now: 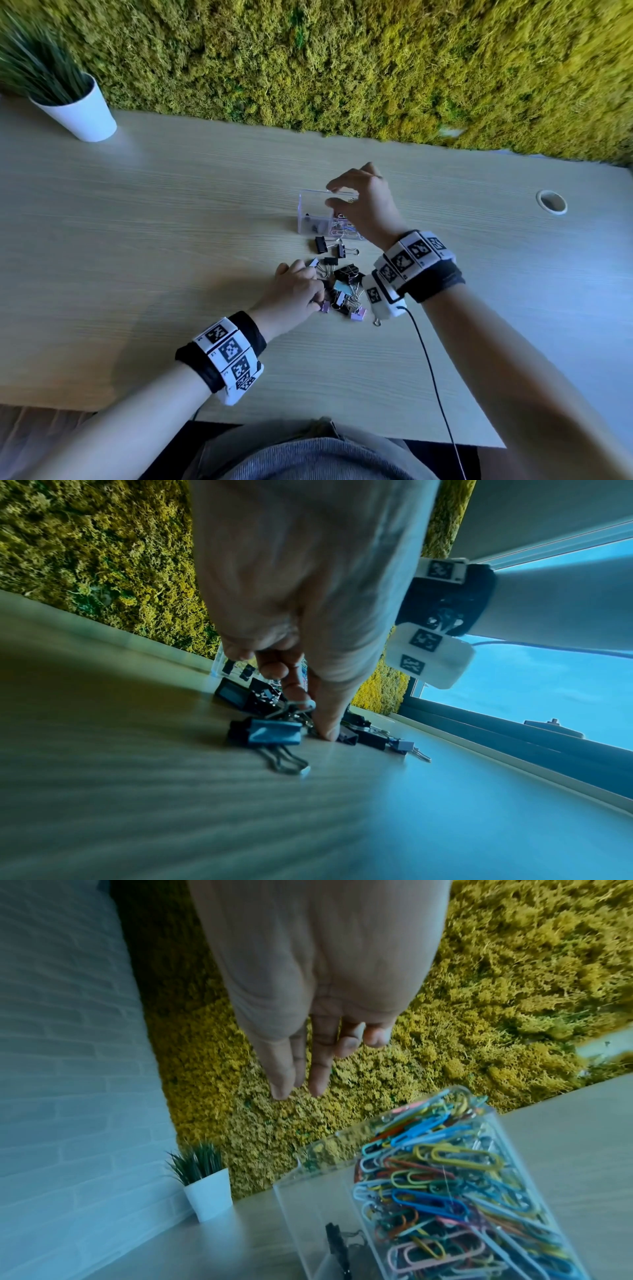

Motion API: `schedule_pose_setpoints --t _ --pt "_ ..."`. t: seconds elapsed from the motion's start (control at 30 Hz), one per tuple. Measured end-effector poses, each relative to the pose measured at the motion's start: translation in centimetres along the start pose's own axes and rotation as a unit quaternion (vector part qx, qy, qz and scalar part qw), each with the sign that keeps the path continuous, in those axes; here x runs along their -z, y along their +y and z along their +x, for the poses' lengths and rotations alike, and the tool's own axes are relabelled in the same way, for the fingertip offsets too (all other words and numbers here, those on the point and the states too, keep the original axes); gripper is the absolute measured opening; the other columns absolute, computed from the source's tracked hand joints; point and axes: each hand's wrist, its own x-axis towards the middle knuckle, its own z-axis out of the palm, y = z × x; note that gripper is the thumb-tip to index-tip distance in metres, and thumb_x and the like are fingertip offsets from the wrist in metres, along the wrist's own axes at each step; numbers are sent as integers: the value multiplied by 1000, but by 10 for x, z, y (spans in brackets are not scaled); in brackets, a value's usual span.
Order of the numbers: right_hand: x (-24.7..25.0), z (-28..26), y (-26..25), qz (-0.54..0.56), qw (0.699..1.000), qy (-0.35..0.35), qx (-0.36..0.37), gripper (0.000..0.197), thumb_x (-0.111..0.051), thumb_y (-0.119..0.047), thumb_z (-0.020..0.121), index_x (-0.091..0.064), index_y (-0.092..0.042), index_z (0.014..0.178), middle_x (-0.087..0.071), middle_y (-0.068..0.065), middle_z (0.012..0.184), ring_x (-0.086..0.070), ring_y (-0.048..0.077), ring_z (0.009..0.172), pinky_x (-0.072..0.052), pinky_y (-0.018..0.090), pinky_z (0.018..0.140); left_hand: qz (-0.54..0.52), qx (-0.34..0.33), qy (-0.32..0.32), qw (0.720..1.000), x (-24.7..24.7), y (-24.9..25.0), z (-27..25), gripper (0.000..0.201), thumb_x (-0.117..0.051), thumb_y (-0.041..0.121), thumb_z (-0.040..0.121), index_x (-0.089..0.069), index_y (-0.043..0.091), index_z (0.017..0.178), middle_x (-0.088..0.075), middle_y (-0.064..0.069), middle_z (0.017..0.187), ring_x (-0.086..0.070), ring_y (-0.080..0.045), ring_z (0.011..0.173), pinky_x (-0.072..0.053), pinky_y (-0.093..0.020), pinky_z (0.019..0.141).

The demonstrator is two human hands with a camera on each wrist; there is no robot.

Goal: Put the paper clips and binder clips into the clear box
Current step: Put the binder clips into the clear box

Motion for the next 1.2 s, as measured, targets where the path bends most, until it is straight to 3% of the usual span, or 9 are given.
schedule_pose_setpoints --t 0.23,0.4,0.47,0.57,0.7,0.9,1.0,1.1,1.2 --pt "26 -64 21 -2 999 28 17 20 -77 -21 72 -71 -16 91 -67 -3 83 -48 17 85 -37 26 70 37 -27 -22 999 3 -3 1 10 -55 24 84 -60 23 76 -46 8 82 -40 -17 94 -29 -32 78" --pt "24 -120 52 -79 977 -171 -95 24 -81 -33 65 -61 -23 73 -57 -8 70 -51 14 73 -41 26 63 22 -36 16 999 6 -3 -2 25 -75 41 70 -61 22 81 -53 6 89 -42 -17 94 -36 -33 78" --pt "17 -137 58 -100 956 -249 -116 30 -81 -36 63 -61 -23 81 -57 -9 75 -56 13 72 -45 25 64 18 -38 25 999 7 -1 -1 29 -79 38 67 -65 21 86 -57 4 89 -46 -21 92 -38 -35 76" --pt "7 -150 53 -117 945 -285 -109 35 -77 -32 70 -65 -18 100 -61 -2 93 -54 12 75 -44 22 66 23 -47 22 998 4 0 2 34 -79 36 67 -69 23 97 -59 2 90 -47 -22 93 -37 -35 76" --pt "7 -148 42 -94 956 -258 -101 28 -71 -34 76 -67 -16 97 -58 3 94 -59 20 77 -50 32 70 30 -52 16 998 4 1 5 28 -77 35 70 -70 23 94 -58 2 92 -46 -21 95 -34 -35 77" --pt "2 -140 46 -104 958 -242 -113 7 -62 -8 77 -61 -12 83 -65 2 79 -56 18 68 -37 22 57 12 -48 34 998 1 -5 6 16 -81 30 66 -70 23 74 -57 5 83 -47 -19 87 -29 -31 70" --pt "9 -123 41 -12 983 -137 -119 12 -65 0 72 -66 -12 74 -65 -3 63 -59 10 58 -47 23 56 -37 -29 52 998 1 -12 5 10 -79 31 69 -73 25 74 -57 7 81 -45 -17 85 -28 -31 70" --pt "17 -91 19 46 995 -5 -88 12 -70 -5 74 -69 -15 79 -66 -6 71 -56 -1 64 -40 7 61 -107 3 94 990 10 -18 3 12 -77 34 70 -72 24 75 -57 11 79 -44 -11 83 -32 -32 75" --pt "12 -52 1 55 995 66 -59 11 -71 -5 74 -67 -15 78 -58 -8 80 -55 11 77 -41 14 71 -157 24 152 975 31 -25 7 20 -69 37 71 -70 19 79 -60 10 84 -51 -13 91 -35 -35 86"
